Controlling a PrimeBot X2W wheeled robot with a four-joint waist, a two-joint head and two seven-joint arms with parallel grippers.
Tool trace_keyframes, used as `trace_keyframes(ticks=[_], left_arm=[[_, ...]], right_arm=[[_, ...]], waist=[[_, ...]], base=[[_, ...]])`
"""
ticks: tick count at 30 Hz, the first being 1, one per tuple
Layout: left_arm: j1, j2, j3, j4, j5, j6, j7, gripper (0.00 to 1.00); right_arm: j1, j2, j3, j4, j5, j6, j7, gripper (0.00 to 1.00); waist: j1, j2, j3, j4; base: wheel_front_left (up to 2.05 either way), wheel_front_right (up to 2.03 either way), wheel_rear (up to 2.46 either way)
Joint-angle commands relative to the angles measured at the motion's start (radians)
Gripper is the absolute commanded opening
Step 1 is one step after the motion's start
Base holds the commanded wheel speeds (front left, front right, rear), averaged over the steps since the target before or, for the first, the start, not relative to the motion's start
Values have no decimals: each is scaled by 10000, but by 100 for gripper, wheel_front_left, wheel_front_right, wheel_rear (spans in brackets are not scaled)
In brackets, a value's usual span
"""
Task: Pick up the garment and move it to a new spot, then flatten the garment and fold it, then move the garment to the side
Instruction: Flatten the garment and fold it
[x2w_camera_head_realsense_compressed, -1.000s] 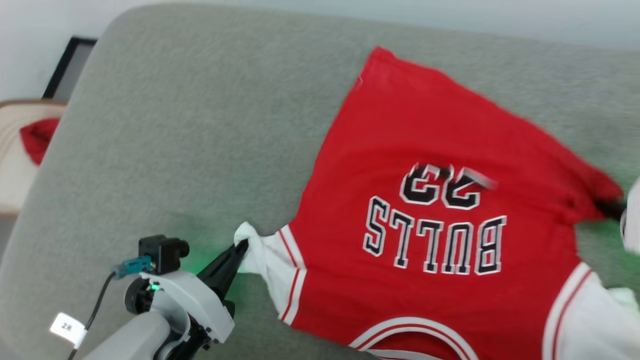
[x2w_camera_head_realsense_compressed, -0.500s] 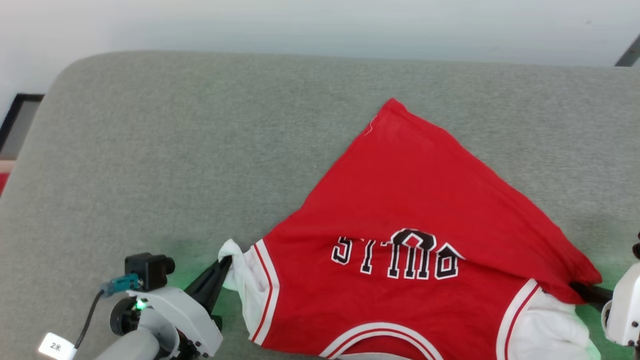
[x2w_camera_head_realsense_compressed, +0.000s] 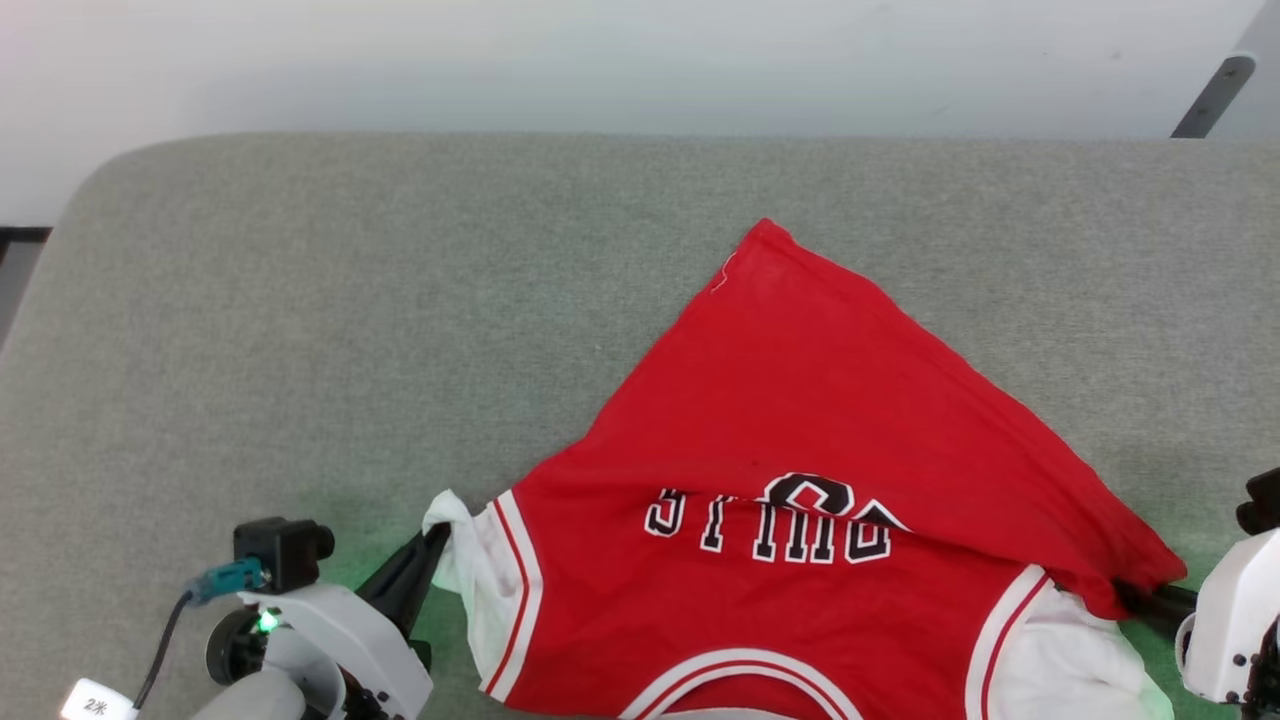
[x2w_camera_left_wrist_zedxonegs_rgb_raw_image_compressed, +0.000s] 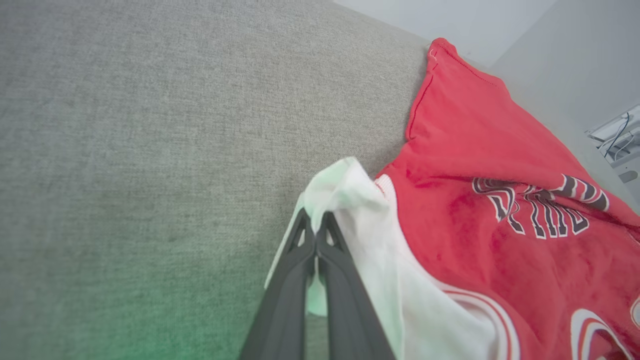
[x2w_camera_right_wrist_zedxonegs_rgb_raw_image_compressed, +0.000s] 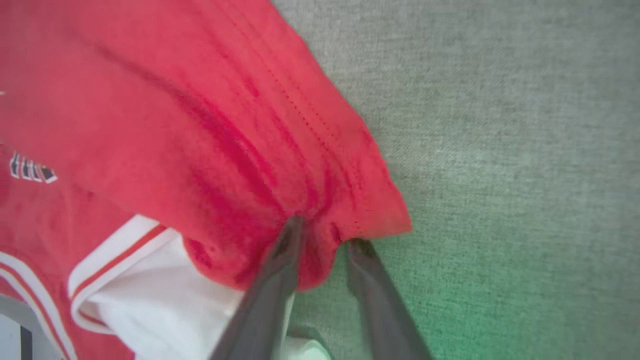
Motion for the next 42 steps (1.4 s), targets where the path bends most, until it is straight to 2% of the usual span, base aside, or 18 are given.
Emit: trace_keyframes(ticks=[1,6,15,19,22,28,36,42], left_arm=[[88,25,40,-28,-40,30,14,0],[197,29,69,-62,-159,45,23,0],[259,0,20,-99,-173,105,22,0],[112,-130,-80,-109,-57,68,63,0],[-59,-287,-202,-86,52,14,151,0],[-584,-701,-497,135,288,-176,282,0],[-1462,-1500,-886,562,536,-403,349,0],[-2171,-2087,-1215,844,652,-488,313,0]], right_arm=[[235,-31,51,35,-21,-31,79,100],[594,-153,-466,-1003,-321,-22,224,100],[1190,153,-1707,-3729,-1170,-20,1195,100],[577,208,-1709,-4904,-1628,-20,1068,100],[-89,46,-1334,-5215,-2179,-20,578,100],[-1980,-447,-28,-4287,-2542,-20,-284,100],[-4817,-752,2021,-1331,-2369,-20,-167,100],[-6699,-854,3641,674,-1722,-20,20,100]], waist=[[0,0,-48,-42],[0,0,-161,-54],[0,0,-267,21],[0,0,-251,263],[0,0,-179,568],[0,0,90,1328],[0,0,685,2332],[0,0,1282,3030]], base=[[0,0,0],[0,0,0],[0,0,0],[0,0,0],[0,0,0],[0,0,0],[0,0,0],[0,0,0]])
